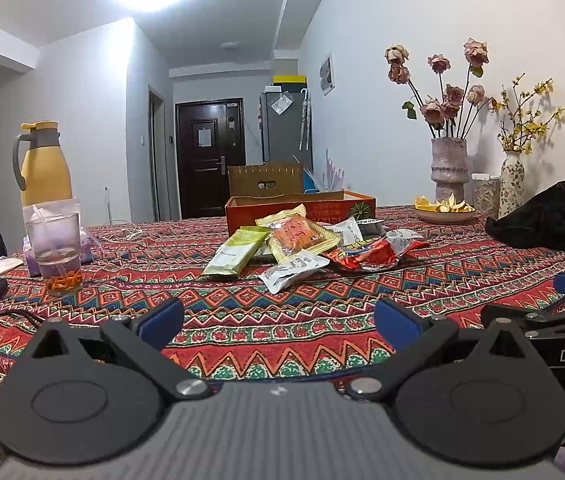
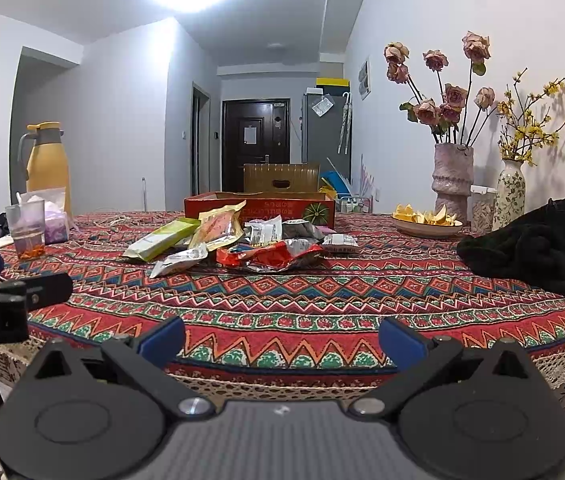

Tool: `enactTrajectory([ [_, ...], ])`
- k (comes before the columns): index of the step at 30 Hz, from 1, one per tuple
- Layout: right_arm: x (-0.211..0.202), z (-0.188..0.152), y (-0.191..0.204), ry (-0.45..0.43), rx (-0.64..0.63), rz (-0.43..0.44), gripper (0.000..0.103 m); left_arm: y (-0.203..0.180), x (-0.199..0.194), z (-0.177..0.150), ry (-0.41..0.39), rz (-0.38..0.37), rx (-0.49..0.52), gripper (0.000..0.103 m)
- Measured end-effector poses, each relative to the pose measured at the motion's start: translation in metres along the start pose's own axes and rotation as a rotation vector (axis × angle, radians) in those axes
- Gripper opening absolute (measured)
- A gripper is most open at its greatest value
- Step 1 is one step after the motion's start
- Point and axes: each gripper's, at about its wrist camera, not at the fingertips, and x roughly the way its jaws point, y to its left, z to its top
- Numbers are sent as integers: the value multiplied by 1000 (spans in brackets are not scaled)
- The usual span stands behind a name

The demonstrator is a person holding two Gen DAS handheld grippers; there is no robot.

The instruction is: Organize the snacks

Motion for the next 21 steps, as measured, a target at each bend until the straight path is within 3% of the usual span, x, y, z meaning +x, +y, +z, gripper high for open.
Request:
enactTrajectory([
  [21,1,1,-3,2,18,0,103,1,0,1,-6,-1,5,103],
])
